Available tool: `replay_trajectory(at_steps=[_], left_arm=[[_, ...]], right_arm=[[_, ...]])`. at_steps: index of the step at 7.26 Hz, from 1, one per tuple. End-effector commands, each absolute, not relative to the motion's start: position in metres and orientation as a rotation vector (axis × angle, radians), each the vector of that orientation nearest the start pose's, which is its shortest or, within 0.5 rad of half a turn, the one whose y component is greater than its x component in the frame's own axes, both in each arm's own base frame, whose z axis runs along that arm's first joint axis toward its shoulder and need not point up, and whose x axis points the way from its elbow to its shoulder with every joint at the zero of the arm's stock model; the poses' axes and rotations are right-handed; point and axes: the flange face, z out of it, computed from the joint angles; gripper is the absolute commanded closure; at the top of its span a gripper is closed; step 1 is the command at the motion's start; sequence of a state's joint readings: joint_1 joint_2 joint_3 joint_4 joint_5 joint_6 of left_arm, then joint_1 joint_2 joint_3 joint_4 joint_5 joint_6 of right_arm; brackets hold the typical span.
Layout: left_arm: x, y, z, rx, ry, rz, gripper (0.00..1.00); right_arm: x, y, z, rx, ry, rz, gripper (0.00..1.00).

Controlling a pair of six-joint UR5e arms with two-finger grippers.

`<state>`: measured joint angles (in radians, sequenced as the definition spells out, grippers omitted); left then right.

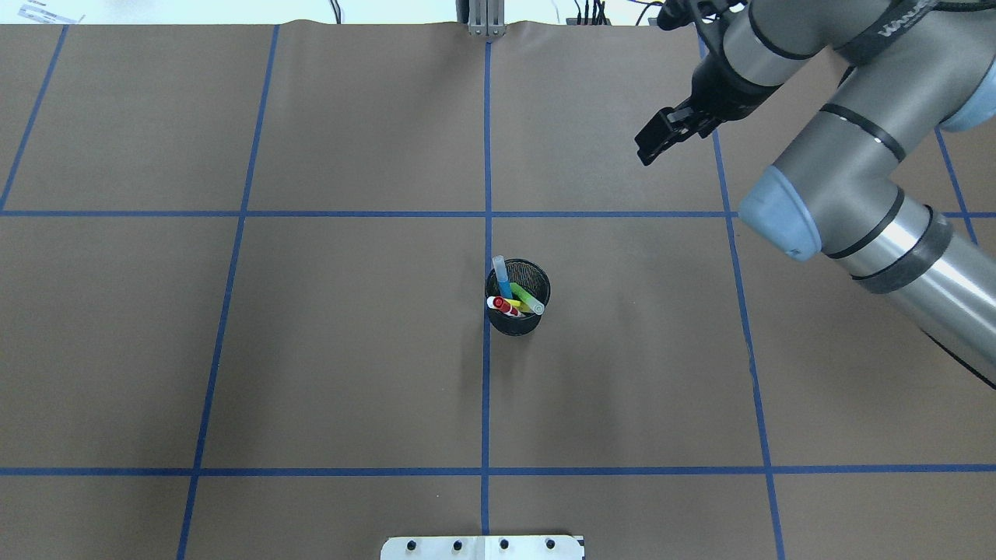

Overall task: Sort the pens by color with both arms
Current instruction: 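Lower the open right gripper over the black mesh pen cup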

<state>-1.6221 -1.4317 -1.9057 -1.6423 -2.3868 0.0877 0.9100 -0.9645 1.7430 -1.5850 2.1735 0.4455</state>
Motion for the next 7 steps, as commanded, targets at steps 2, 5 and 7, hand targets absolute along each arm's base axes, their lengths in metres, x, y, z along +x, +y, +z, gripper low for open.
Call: replay_trajectory(at_steps=[2, 5, 7], left_arm=[[-0.064, -0.449, 0.528, 0.331, 0.823, 0.202, 0.0], [-0.059, -0.451, 0.525, 0.333, 0.829, 0.216, 0.0], [-0.059, -0.451, 0.525, 0.333, 0.829, 0.216, 0.0]], right_arm=[[-0.435, -0.55, 0.163, 0.313, -0.89, -0.429, 0.01], [-0.501, -0.512, 0.142, 0.308, -0.865, -0.416, 0.06], [-0.525, -0.49, 0.141, 0.364, -0.819, -0.428, 0.06]])
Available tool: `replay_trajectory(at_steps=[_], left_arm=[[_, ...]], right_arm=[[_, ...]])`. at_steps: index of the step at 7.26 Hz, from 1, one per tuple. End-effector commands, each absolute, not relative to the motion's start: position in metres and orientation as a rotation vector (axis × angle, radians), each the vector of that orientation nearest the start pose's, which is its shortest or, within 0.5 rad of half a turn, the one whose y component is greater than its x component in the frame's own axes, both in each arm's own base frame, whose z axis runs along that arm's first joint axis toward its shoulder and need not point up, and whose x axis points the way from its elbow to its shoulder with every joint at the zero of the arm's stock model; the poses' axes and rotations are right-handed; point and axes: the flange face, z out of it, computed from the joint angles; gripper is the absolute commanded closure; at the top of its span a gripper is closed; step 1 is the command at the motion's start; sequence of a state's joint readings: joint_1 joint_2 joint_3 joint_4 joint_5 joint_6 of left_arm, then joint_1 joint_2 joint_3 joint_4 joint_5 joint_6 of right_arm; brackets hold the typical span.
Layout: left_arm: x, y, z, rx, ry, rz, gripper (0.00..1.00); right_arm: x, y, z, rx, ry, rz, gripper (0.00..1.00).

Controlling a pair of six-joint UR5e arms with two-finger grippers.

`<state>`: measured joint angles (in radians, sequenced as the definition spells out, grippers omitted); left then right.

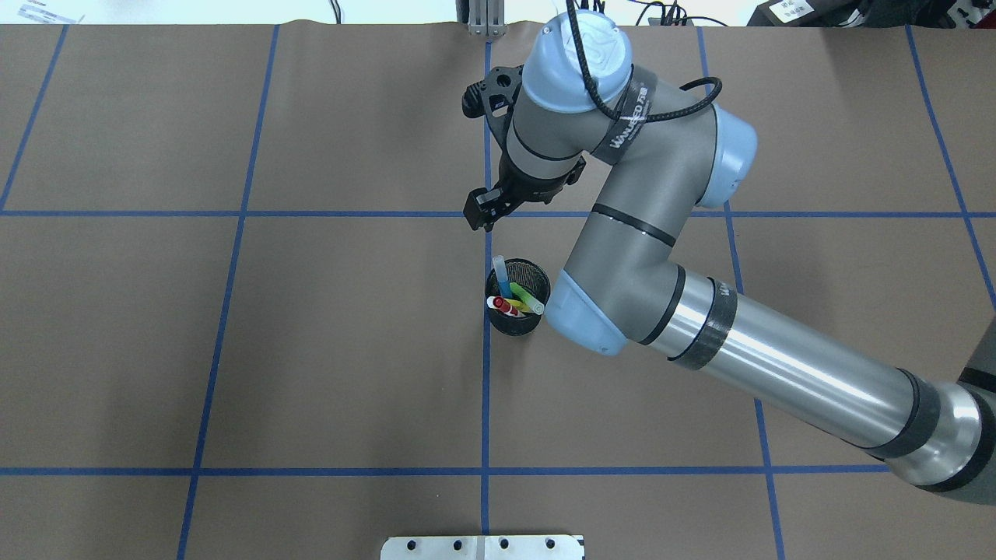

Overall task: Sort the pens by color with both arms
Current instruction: 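Lower the open right gripper over the black mesh pen cup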

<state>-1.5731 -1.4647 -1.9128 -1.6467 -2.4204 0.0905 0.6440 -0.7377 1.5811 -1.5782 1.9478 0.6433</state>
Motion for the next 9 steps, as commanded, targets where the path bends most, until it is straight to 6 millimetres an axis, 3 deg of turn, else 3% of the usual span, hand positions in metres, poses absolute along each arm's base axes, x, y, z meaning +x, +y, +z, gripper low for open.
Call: replay_trajectory(at_steps=[1, 4, 9], left_arm=[[-0.058, -0.451, 0.525, 0.331, 0.83, 0.217, 0.0], [-0.058, -0.451, 0.52, 0.341, 0.829, 0.221, 0.0], [-0.058, -0.454, 0.517, 0.346, 0.829, 0.222, 0.0]], right_arm=[[-0.524, -0.487, 0.138, 0.372, -0.824, -0.434, 0.06], [-0.554, -0.479, 0.15, 0.397, -0.872, -0.445, 0.13], [-0.555, -0.479, 0.162, 0.373, -0.861, -0.442, 0.28]])
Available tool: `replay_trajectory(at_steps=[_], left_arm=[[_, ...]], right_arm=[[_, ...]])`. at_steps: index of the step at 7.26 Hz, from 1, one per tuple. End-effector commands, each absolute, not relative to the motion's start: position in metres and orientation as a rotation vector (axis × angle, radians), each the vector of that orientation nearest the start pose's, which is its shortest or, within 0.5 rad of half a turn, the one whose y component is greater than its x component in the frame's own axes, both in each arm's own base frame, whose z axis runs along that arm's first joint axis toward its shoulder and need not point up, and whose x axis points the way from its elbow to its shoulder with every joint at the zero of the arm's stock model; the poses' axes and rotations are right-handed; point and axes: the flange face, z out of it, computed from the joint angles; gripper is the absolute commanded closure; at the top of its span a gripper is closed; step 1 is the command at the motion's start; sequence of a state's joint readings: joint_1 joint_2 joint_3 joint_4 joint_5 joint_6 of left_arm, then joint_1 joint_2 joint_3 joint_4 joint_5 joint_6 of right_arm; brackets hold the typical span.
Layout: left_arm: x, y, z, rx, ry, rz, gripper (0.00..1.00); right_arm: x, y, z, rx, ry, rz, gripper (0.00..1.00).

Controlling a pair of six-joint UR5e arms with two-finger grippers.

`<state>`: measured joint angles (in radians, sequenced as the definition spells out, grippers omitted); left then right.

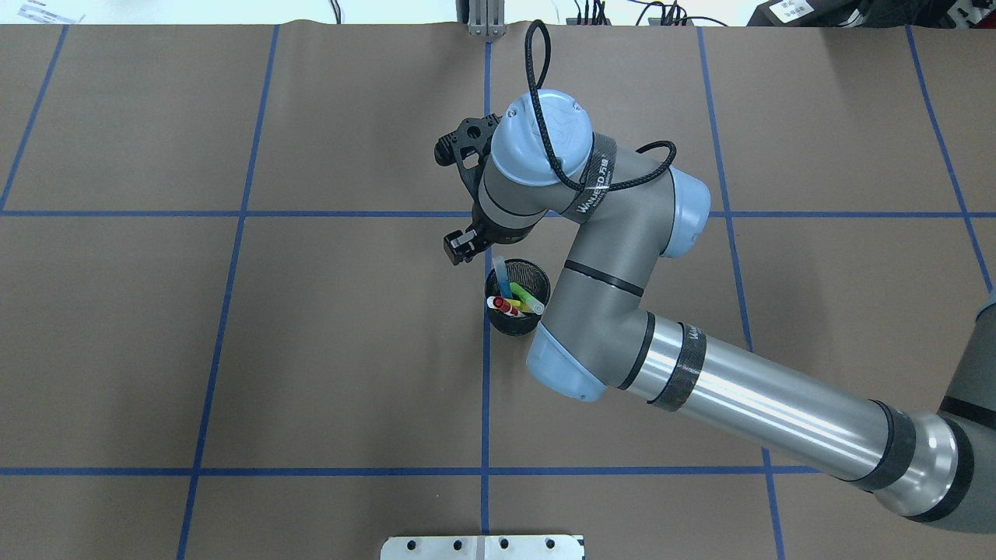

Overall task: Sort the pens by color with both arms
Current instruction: 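Lower the open right gripper over the black mesh pen cup, then close the right gripper on the blue marker in the cup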

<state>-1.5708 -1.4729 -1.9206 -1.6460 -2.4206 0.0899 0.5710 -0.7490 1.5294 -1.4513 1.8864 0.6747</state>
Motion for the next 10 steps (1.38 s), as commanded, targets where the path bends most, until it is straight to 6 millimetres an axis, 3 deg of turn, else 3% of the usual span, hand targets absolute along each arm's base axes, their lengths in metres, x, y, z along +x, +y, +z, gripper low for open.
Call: replay_trajectory(at_steps=[1, 3, 5, 10], left_arm=[[-0.058, -0.455, 0.515, 0.349, 0.828, 0.224, 0.0], [-0.059, -0.458, 0.512, 0.353, 0.826, 0.225, 0.0], [-0.058, -0.459, 0.512, 0.354, 0.828, 0.226, 0.0], [-0.058, -0.459, 0.512, 0.352, 0.827, 0.227, 0.0]], right_arm=[[-0.551, -0.476, 0.174, 0.364, -0.854, -0.441, 0.29], [-0.539, -0.468, 0.184, 0.363, -0.855, -0.44, 0.28], [-0.534, -0.464, 0.173, 0.356, -0.85, -0.441, 0.29], [-0.547, -0.46, 0.17, 0.328, -0.857, -0.398, 0.29]])
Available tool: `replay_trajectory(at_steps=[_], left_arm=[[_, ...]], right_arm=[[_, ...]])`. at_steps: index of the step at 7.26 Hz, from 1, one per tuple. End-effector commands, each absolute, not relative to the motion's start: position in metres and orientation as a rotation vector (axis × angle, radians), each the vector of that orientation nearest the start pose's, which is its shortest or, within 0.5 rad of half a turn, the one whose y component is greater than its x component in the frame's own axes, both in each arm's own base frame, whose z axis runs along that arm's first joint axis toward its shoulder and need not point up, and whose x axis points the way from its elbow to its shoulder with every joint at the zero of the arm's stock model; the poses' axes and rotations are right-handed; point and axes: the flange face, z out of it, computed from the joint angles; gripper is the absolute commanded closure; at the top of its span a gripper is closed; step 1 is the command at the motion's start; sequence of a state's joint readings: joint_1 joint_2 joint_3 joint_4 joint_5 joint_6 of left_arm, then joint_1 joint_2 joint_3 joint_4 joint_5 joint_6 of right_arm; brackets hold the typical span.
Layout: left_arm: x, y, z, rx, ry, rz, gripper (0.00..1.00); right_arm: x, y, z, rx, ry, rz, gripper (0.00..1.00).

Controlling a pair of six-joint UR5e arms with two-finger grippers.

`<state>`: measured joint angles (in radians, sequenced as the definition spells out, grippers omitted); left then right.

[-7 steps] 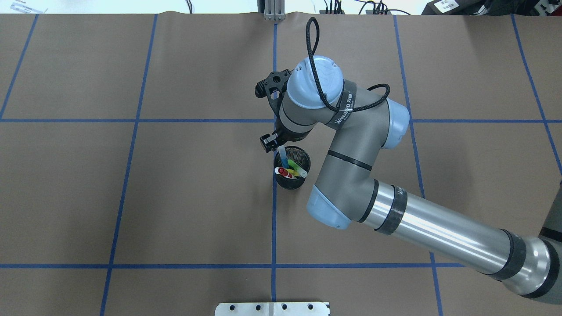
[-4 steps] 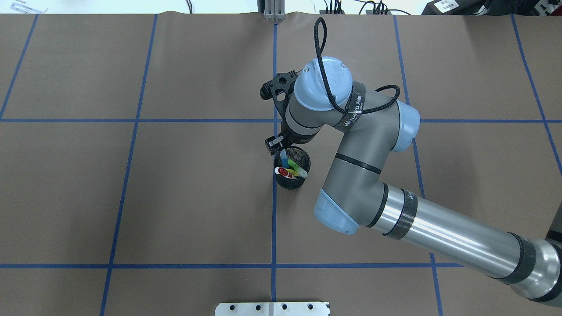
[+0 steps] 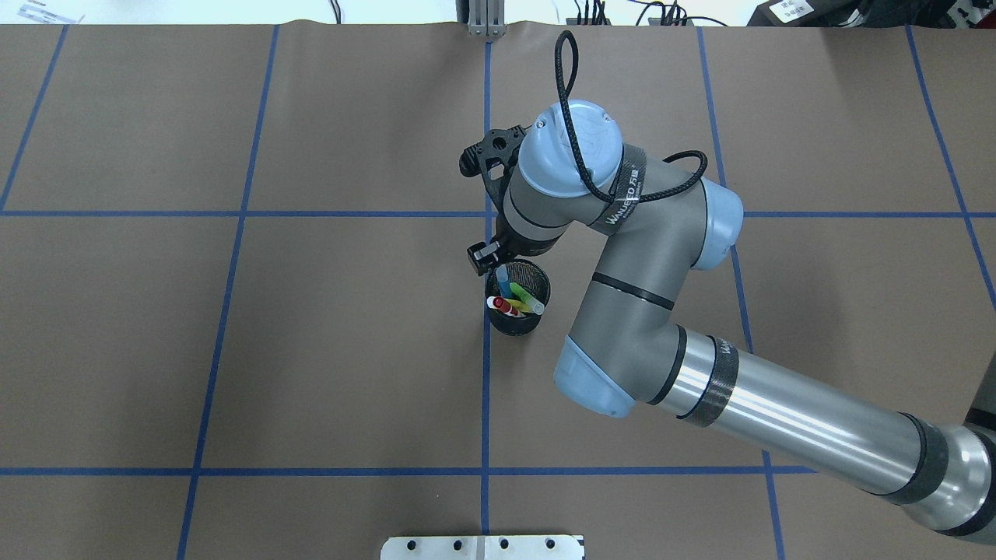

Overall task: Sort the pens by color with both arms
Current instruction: 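Close the right gripper on the blue marker in the cup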

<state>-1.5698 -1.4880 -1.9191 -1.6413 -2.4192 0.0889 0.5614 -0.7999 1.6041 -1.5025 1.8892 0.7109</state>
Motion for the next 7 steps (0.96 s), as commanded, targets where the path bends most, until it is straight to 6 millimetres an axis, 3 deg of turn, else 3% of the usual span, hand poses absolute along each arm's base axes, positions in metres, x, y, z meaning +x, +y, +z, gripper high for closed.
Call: replay_trajectory(at_steps=[1, 7], left_arm=[[-0.0579, -0.4595, 0.514, 0.35, 0.827, 0.227, 0.0], [-0.0579, -0.4593, 0.5133, 0.351, 0.827, 0.226, 0.0]], right_arm=[[-0.5493, -0.4601, 0.1723, 0.325, -0.853, -0.399, 0.31], [-0.5506, -0.4609, 0.1657, 0.329, -0.858, -0.398, 0.57]])
